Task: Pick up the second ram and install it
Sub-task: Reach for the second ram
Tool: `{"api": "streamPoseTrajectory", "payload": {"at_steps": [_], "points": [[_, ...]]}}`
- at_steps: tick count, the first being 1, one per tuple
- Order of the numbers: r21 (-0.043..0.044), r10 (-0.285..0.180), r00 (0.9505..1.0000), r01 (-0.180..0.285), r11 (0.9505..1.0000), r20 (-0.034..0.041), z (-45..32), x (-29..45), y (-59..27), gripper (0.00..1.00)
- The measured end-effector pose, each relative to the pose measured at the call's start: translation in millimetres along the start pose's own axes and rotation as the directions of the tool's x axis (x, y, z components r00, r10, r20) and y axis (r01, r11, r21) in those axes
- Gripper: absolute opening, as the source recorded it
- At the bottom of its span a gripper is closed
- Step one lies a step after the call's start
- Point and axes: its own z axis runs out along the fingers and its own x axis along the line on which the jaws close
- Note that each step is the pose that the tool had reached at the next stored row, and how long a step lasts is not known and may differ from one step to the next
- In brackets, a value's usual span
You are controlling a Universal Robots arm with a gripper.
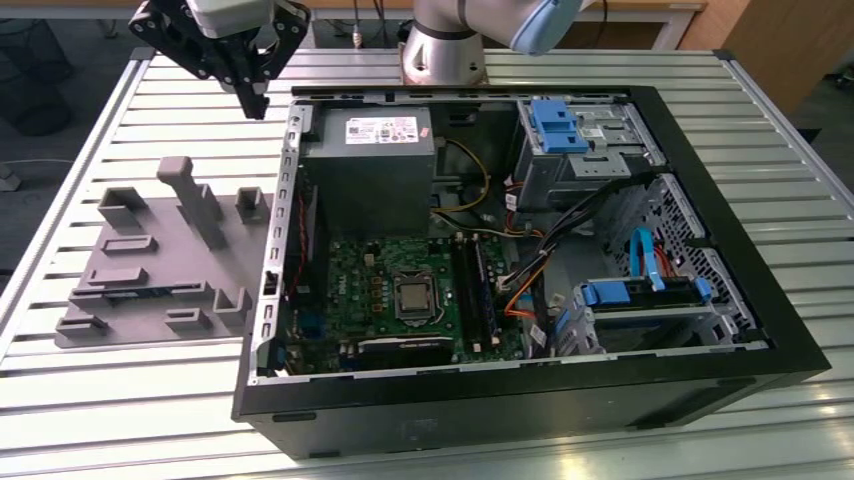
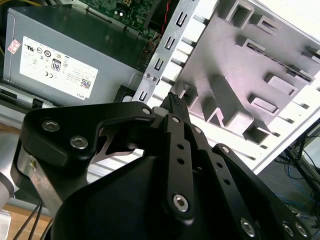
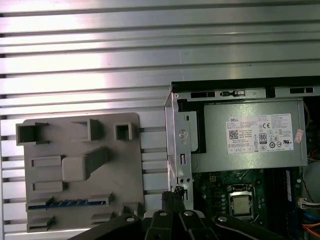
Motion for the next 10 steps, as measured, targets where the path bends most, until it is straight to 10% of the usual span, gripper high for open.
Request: {"api": "streamPoseTrajectory", "payload": {"at_steps": [10], "points": [[0.0000,0.000,1.0000,0.000,1.0000,0.0000,-0.4,11.0,-1.4,0.11]]}}
